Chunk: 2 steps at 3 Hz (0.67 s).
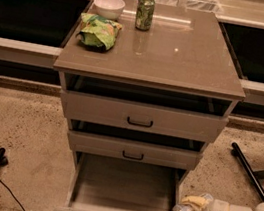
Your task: Pick blue plastic bottle from bottom drawer and place on counter
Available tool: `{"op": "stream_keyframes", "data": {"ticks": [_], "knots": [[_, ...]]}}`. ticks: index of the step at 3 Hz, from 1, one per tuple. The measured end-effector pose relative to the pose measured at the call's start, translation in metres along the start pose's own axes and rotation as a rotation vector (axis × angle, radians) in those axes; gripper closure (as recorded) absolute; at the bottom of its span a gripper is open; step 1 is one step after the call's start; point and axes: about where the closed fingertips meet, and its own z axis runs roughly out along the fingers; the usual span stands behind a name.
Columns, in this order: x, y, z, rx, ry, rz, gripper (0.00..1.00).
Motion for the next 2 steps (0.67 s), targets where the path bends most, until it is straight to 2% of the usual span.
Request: {"op": "stream_keyframes", "data": {"ticks": [1,2], "knots": [[-0.033,-0.060,-0.028,-0.005,0.058,-0.124,1.00],[-0.084,-0.143,-0.058,-0.051,0.156,-0.294,1.00]]}}
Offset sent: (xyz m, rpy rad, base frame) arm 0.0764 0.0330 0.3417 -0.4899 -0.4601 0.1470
